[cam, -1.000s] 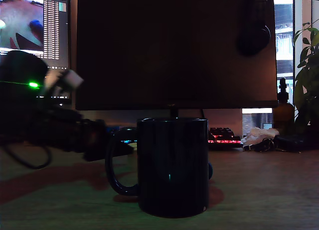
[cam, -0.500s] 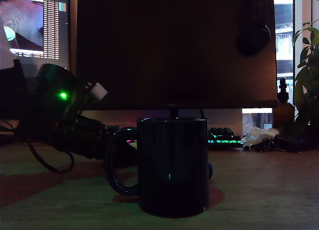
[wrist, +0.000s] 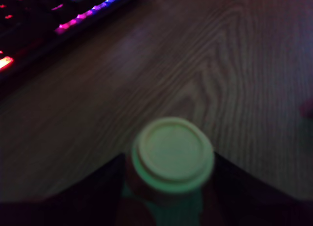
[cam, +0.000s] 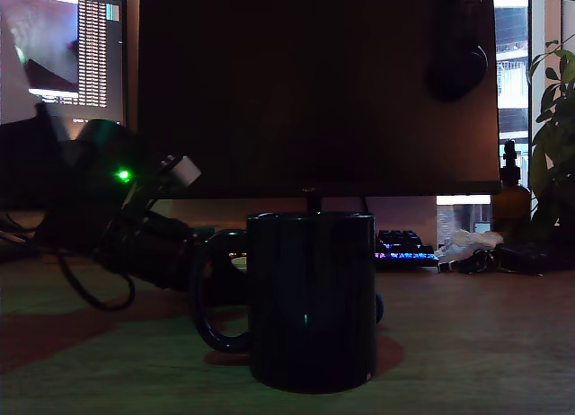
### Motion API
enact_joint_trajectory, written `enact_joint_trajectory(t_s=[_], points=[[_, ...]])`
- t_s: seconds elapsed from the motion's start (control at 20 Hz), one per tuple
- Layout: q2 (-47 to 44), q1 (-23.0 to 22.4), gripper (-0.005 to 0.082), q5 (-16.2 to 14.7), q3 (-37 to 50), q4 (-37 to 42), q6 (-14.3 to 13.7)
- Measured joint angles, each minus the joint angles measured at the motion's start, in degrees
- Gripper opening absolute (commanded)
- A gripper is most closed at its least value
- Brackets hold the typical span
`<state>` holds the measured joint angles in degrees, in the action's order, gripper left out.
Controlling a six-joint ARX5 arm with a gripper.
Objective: Pick up the coffee capsules on the table and drop them inside the coffee cup
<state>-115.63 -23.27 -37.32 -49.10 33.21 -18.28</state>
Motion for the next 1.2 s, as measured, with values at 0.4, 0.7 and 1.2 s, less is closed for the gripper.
enact_joint_trajectory(t_s=[0.4,0.7,1.2], points=[[0.02,0.0,0.0262,0.09,-0.31,-1.16,0.39],[1.95,0.04,0.0247,-0.15,-0.92,-6.67,2.93],[20.28,0.22,0.0247,-1.14,-0.87,-23.91,4.63]])
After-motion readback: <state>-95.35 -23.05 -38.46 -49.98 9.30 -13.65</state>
